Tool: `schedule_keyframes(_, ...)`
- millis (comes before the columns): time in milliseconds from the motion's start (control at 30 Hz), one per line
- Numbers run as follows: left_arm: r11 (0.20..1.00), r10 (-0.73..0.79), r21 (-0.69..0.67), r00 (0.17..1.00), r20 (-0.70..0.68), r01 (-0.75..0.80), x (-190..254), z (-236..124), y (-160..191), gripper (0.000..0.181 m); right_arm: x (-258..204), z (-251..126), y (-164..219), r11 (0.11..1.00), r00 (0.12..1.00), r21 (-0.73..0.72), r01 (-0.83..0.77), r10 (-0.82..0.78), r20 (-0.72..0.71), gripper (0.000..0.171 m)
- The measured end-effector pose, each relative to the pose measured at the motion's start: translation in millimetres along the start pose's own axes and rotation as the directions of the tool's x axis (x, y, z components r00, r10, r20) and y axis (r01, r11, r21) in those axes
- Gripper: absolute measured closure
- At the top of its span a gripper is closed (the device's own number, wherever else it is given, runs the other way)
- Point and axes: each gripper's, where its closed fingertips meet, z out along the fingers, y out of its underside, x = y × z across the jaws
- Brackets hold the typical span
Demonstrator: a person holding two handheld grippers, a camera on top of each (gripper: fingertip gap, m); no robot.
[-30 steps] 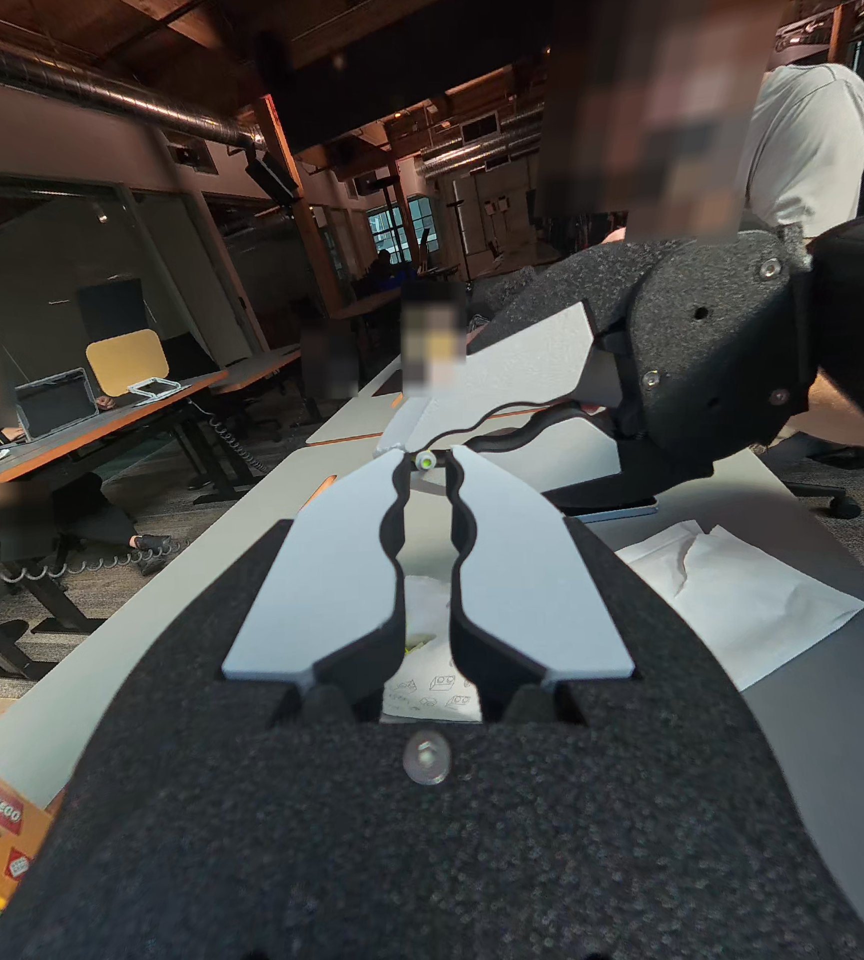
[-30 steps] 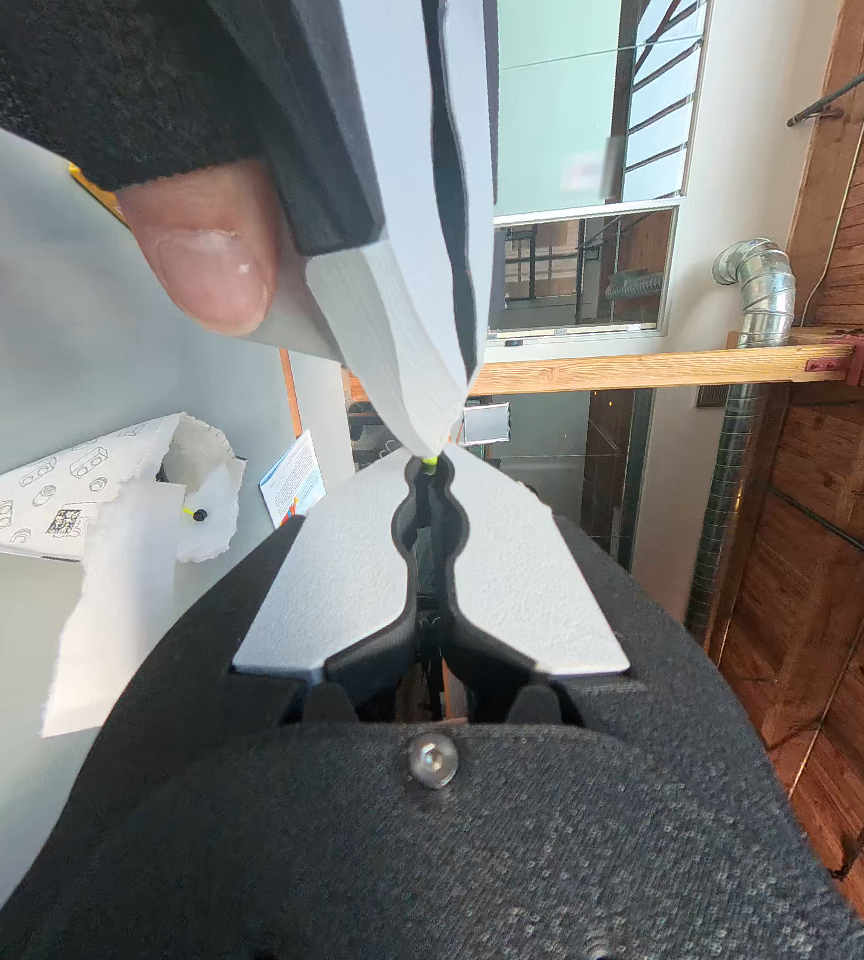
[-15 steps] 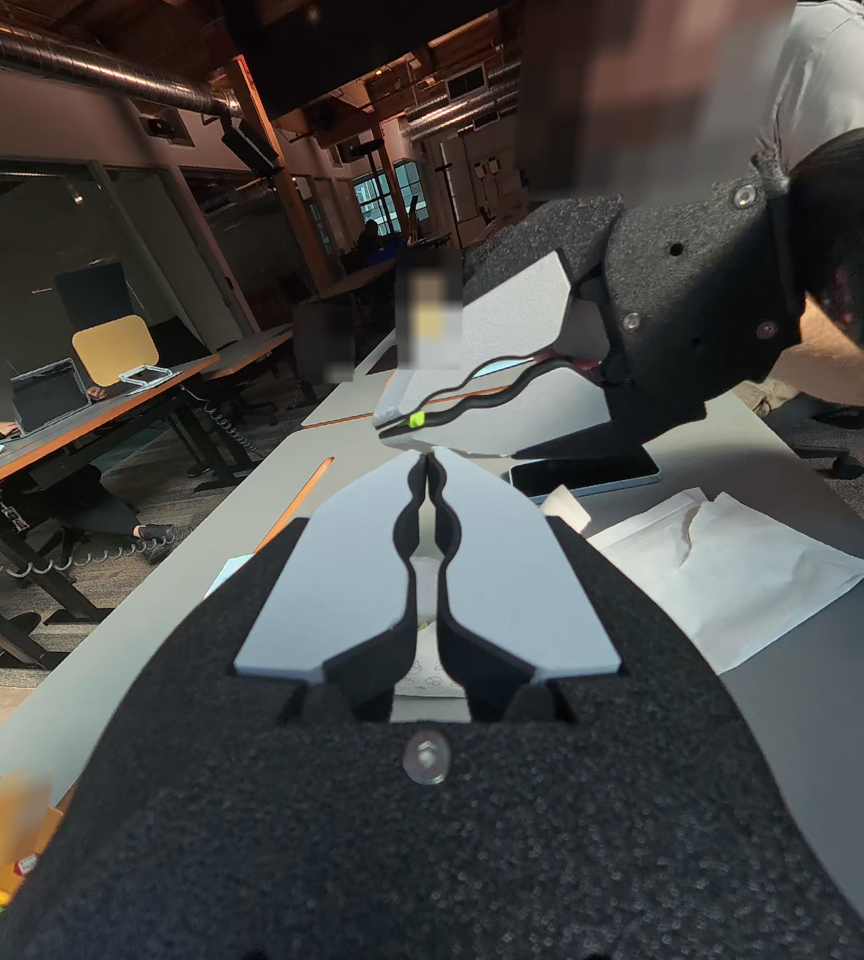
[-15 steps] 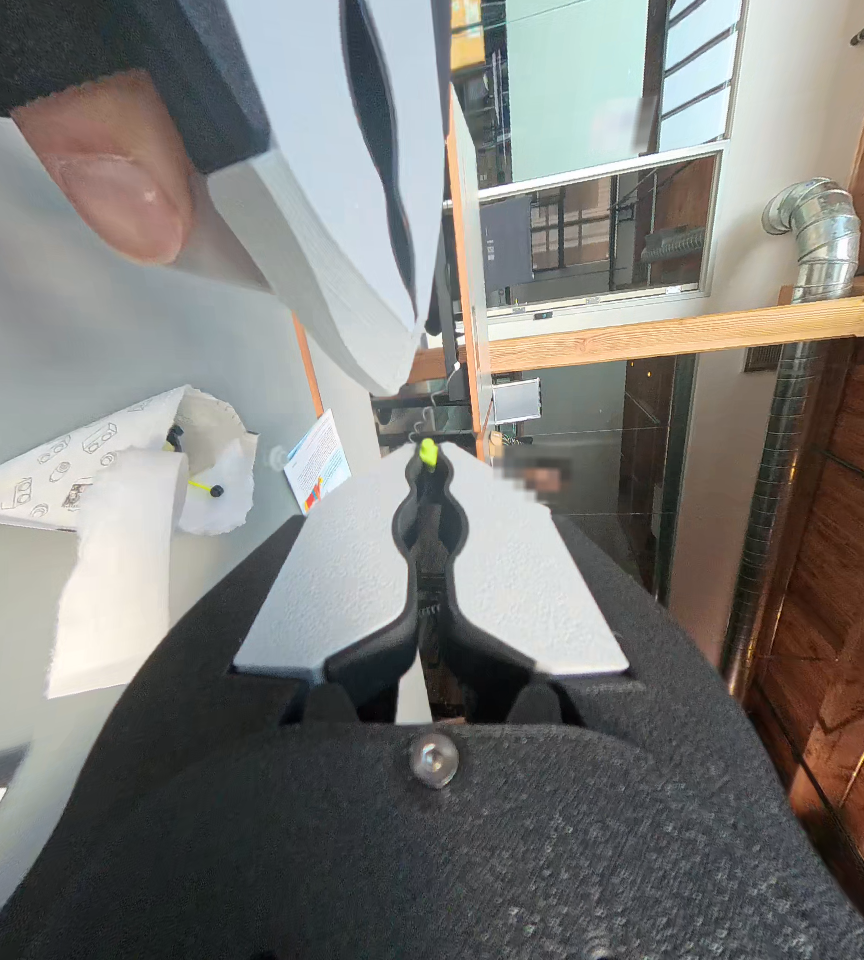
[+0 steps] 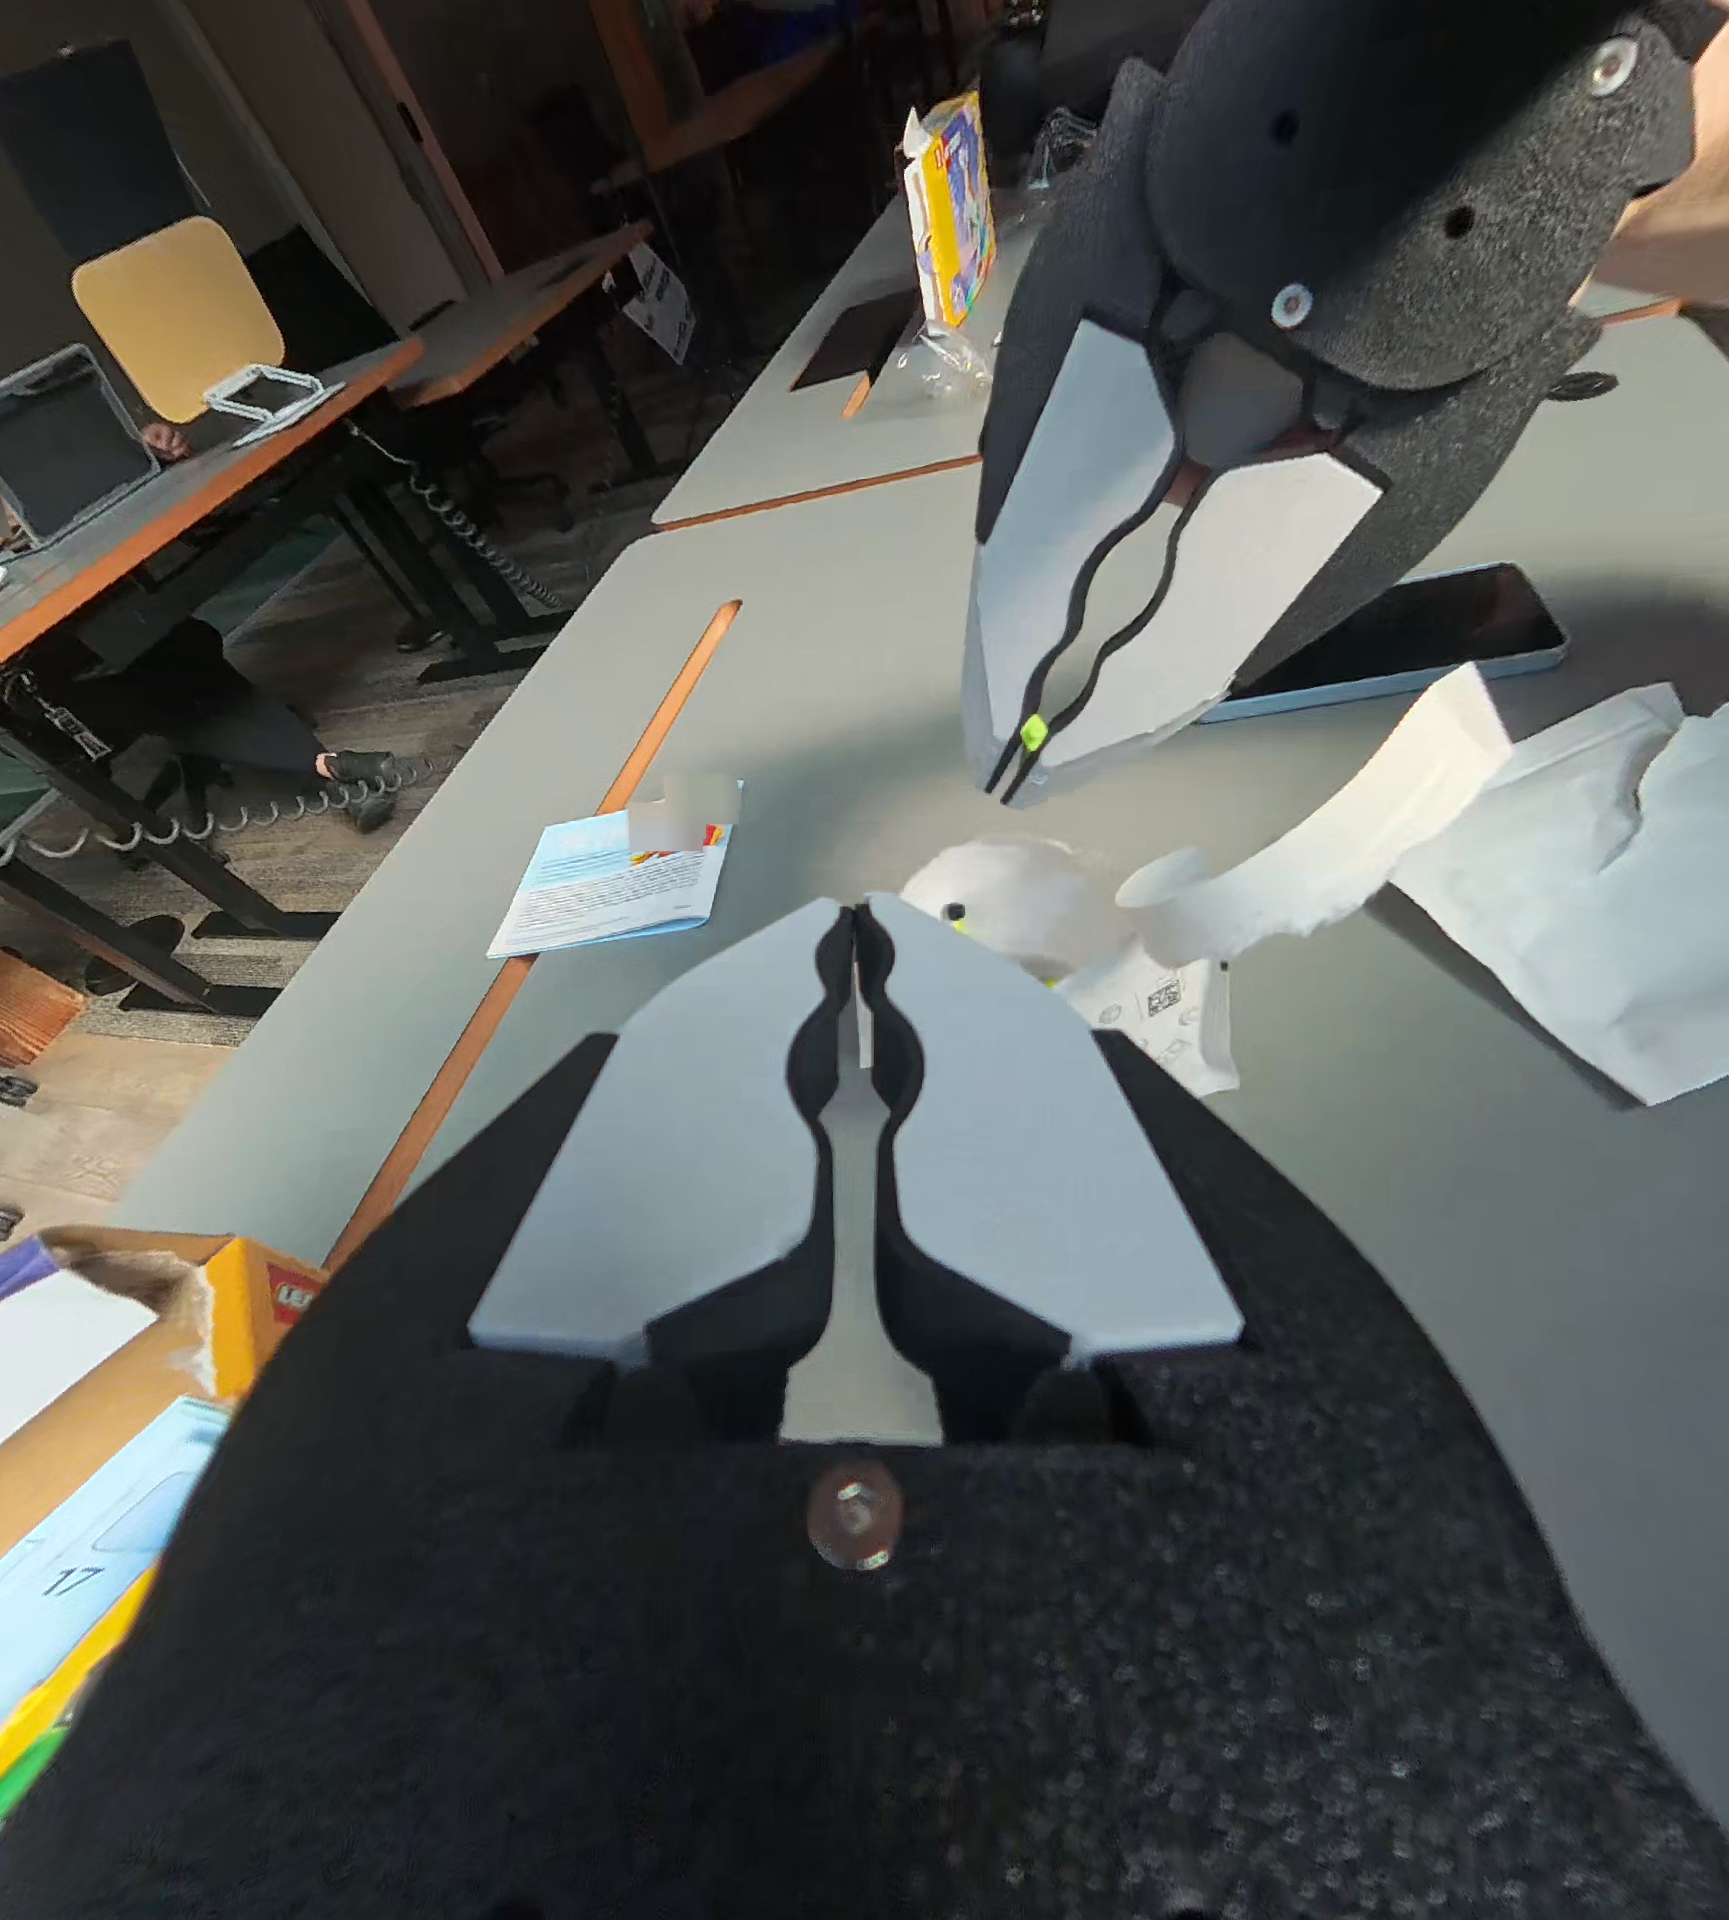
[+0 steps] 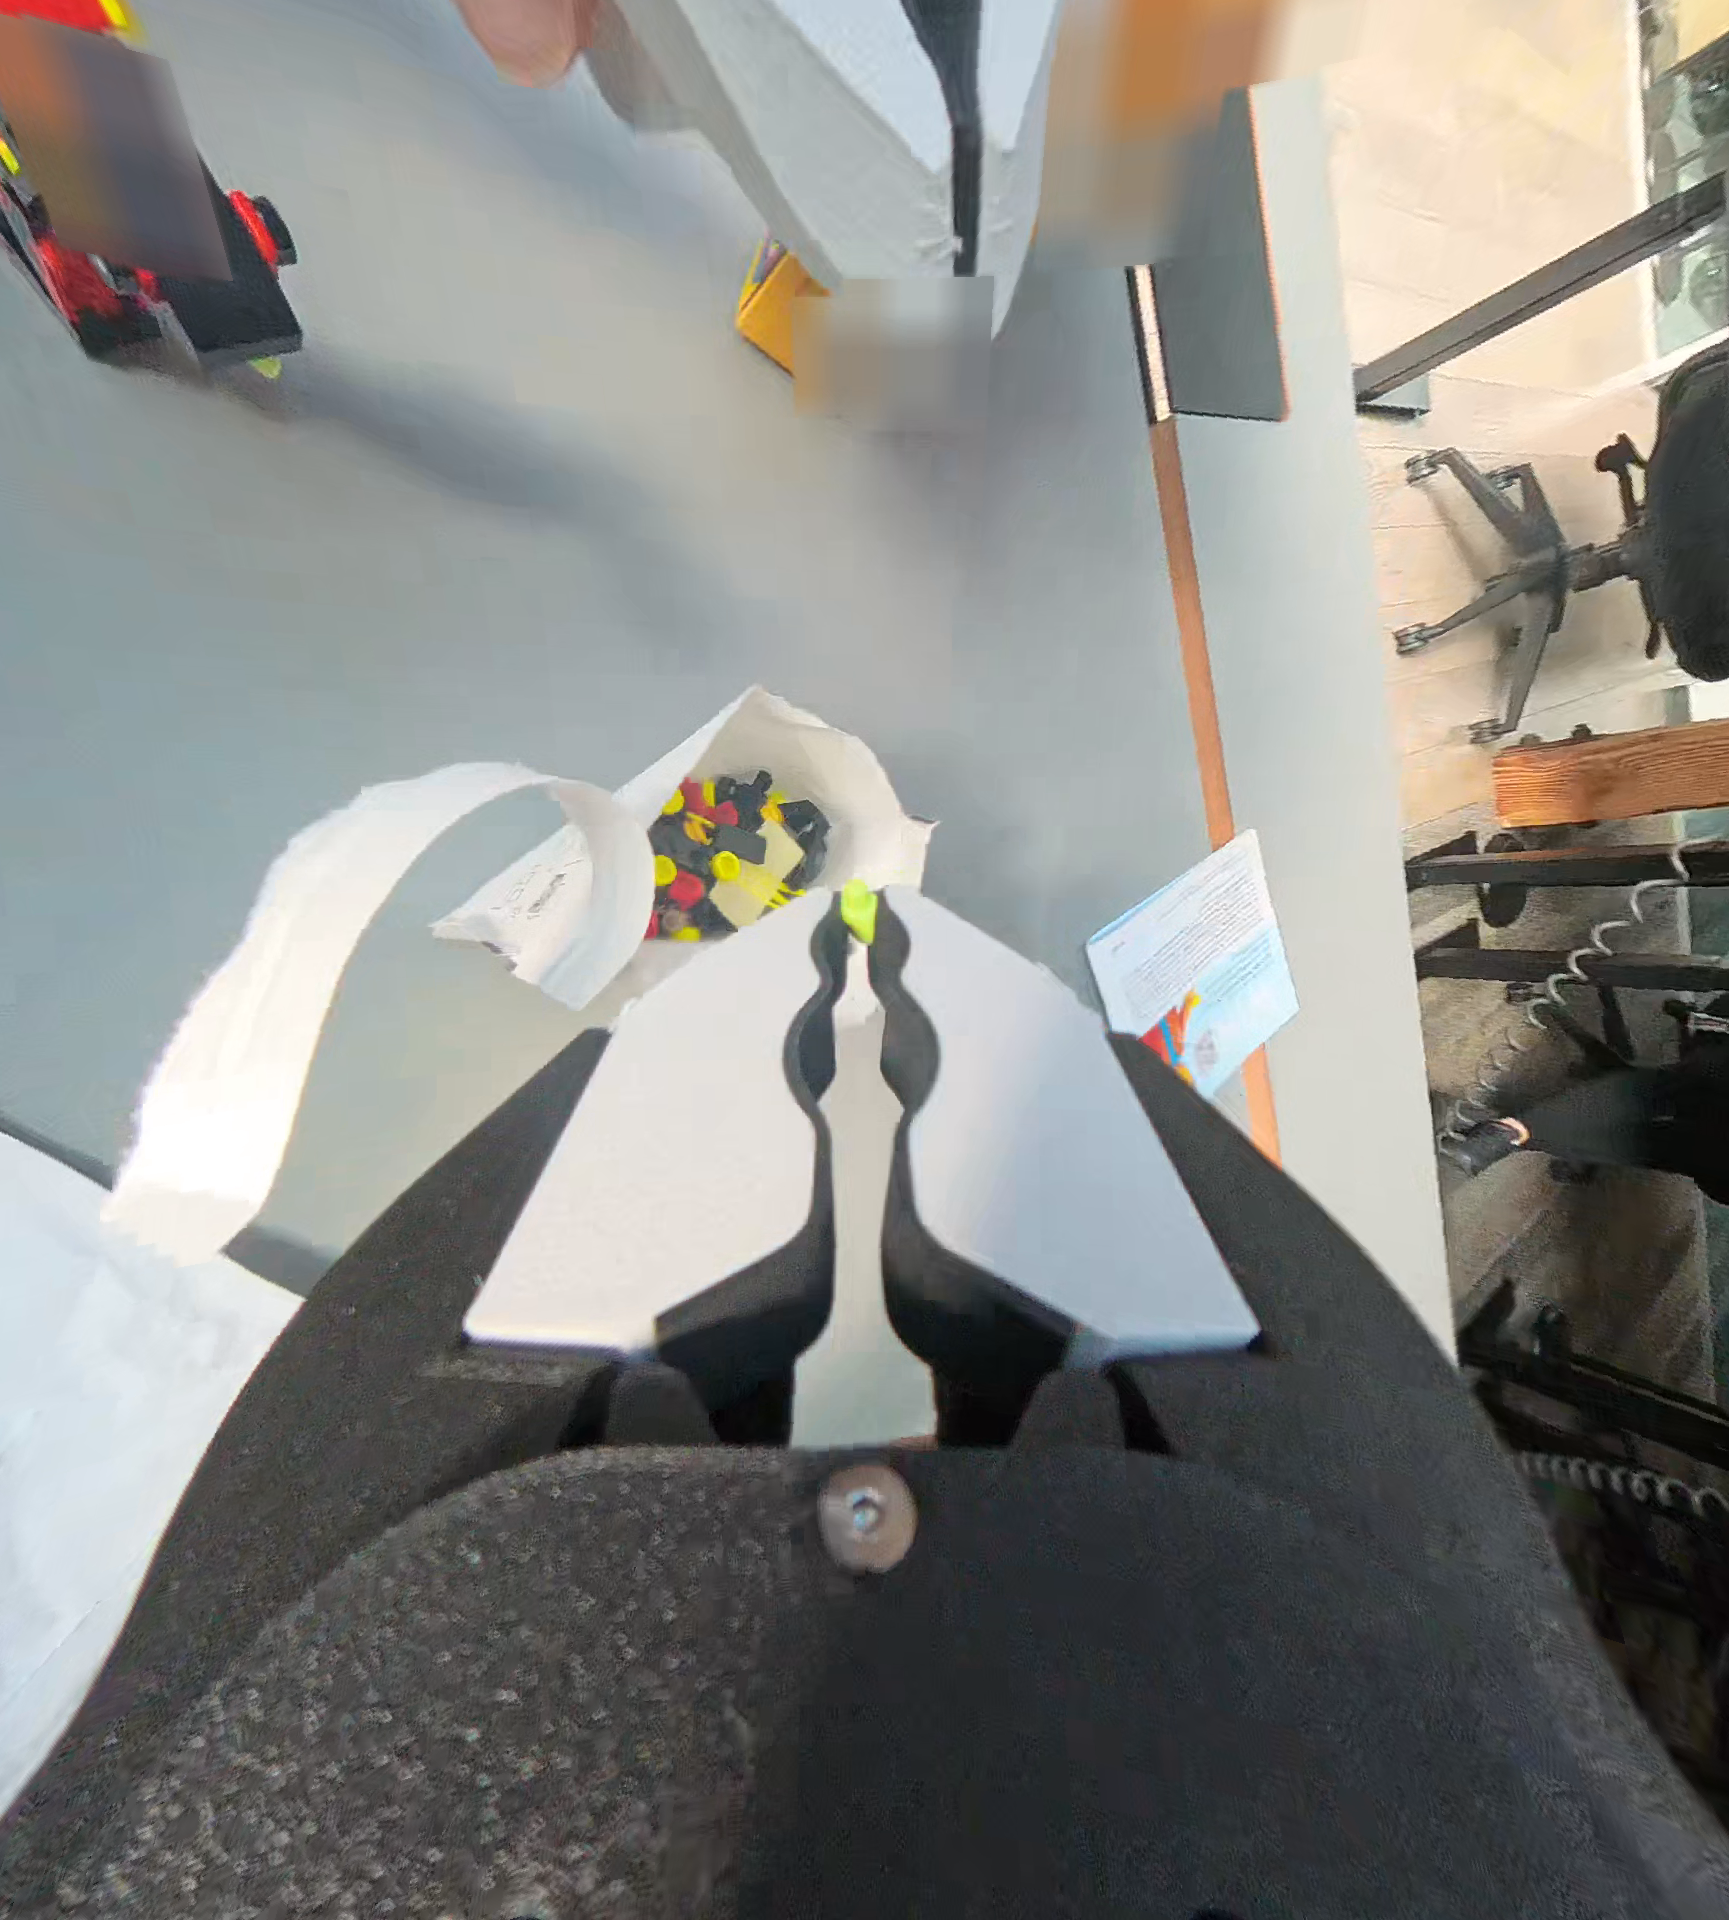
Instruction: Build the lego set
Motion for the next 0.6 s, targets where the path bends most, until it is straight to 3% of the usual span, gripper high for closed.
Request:
schedule_keyframes(67, 1.0, -0.018, -0.005, 1.0, 0.02, 0.018, -5, -11, 3, 0.18, -8, 9, 2, 0.999, 0.992, -0.018, -0.032, 0.034, 0.12, 0.168)
schedule_keyframes(267, 0.995, -0.014, -0.1, 0.997, 0.075, 0.022, 17, -76, 12, 0.173, -24, 25, 18, 0.991, 0.965, -0.133, 0.009, 0.026, 0.261, 0.159)
schedule_keyframes(500, 0.964, -0.103, -0.23, 0.986, 0.127, 0.13, 89, -164, 86, 0.17, -29, 25, 24, 0.992, 0.952, -0.129, -0.013, 0.052, 0.303, 0.149)
schedule_keyframes(600, 0.944, -0.148, -0.27, 0.974, 0.172, 0.191, 109, -193, 106, 0.17, -8, 17, 22, 0.99, 0.983, -0.14, -0.005, 0.03, 0.179, 0.148)
